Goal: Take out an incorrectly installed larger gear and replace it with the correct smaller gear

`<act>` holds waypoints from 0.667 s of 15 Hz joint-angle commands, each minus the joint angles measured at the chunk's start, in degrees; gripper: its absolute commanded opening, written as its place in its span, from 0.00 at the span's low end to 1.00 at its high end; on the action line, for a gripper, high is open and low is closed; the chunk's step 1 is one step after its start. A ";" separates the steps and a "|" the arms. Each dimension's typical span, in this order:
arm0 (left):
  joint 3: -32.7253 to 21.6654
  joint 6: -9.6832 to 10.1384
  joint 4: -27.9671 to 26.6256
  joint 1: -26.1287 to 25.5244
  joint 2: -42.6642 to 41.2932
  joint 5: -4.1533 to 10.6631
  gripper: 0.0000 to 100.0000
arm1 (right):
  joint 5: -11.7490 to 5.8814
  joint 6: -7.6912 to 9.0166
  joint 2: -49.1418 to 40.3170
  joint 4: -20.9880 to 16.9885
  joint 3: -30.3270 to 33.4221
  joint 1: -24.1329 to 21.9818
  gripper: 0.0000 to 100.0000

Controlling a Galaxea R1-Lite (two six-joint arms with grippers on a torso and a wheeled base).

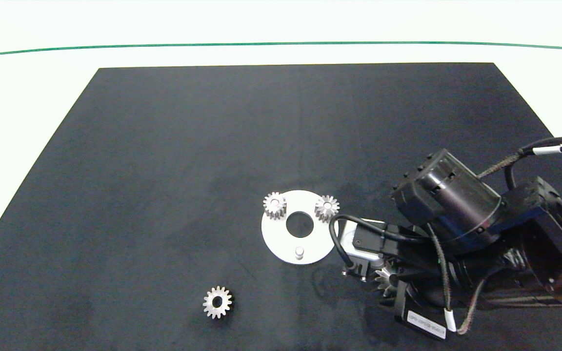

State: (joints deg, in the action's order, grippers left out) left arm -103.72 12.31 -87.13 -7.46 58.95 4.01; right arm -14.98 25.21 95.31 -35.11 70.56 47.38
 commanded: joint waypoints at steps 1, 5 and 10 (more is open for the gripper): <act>0.01 0.08 -0.59 -0.01 -0.51 0.03 1.00 | 0.48 -0.16 -4.52 6.98 -10.79 -4.67 0.00; 0.01 -0.01 -0.50 -0.01 -0.68 0.03 1.00 | 2.68 -0.16 -3.81 13.05 -15.98 -6.08 0.00; 0.09 -0.01 -0.59 -0.10 -0.68 0.03 1.00 | 3.29 -0.16 -2.76 15.77 -18.35 -6.43 0.00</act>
State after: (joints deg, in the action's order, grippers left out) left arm -103.63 12.20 -87.19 -7.57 58.26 4.01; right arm -11.63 24.88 91.93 -19.29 52.70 41.01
